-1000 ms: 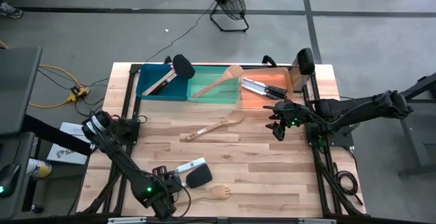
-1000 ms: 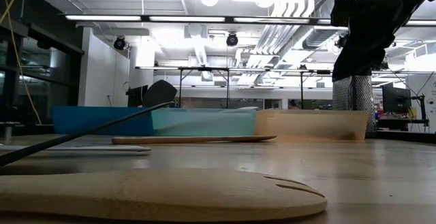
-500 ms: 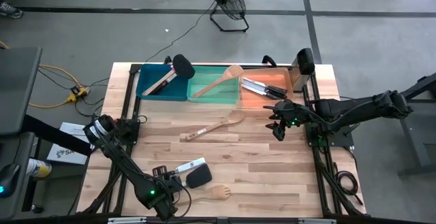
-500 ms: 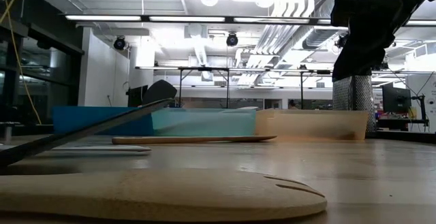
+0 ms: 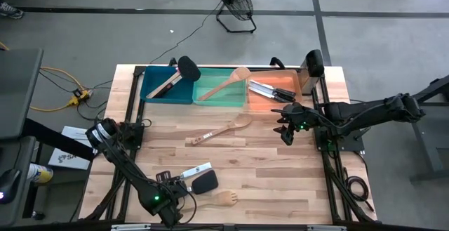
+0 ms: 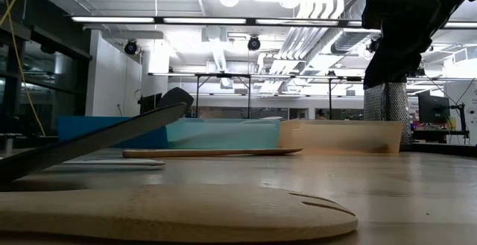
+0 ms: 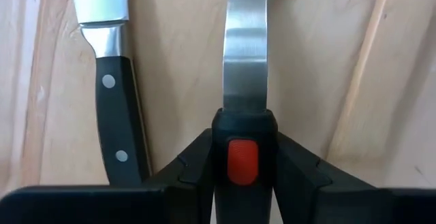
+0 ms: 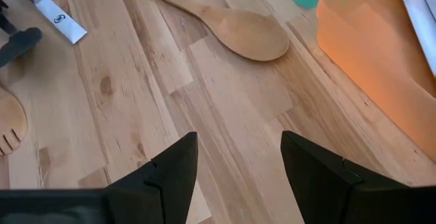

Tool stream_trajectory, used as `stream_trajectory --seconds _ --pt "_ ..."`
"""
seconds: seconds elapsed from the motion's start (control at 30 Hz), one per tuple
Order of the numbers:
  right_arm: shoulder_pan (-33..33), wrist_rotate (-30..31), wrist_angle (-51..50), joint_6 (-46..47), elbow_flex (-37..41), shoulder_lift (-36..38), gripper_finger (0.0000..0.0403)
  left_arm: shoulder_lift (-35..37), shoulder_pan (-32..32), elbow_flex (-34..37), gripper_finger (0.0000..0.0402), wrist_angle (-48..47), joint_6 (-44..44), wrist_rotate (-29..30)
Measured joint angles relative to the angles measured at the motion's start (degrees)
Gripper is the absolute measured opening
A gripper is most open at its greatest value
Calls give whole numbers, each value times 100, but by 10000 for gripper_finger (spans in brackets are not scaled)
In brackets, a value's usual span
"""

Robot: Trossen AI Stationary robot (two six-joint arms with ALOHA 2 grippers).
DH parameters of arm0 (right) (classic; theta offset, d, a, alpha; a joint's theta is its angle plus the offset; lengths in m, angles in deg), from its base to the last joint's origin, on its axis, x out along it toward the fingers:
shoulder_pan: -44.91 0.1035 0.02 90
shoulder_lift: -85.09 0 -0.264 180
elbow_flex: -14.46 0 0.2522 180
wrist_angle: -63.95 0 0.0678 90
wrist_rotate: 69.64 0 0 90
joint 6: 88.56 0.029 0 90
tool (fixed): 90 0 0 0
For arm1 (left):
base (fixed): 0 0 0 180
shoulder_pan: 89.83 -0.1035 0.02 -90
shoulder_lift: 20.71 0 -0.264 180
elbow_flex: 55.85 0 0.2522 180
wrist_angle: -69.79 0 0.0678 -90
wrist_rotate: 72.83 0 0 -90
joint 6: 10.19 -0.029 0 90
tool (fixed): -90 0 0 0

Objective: Pick & Place Kitchen Items
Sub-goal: Put the black spatula into the blue bin

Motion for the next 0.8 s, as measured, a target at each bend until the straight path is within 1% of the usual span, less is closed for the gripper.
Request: stream_trajectory --seconds 0.2,0.27,0.47,0.57,0.63,0.8 --pt "-1 2 0 -92 0 0 202 90 -4 -172 105 -232 174 134" --pt "0 2 0 -100 0 0 203 111 -9 -310 105 -442 221 310" --pt "-1 0 -3 -102 0 2 203 138 -57 -940 105 -1053 236 584" --pt "-2 -9 0 -102 0 2 203 138 -83 -1222 105 -1217 292 858" --pt "-1 -15 -1 -102 0 2 203 138 -83 -1410 105 -1517 463 1161" --pt "-2 -49 3 -104 0 2 202 173 -124 -1796 105 -2083 833 2236"
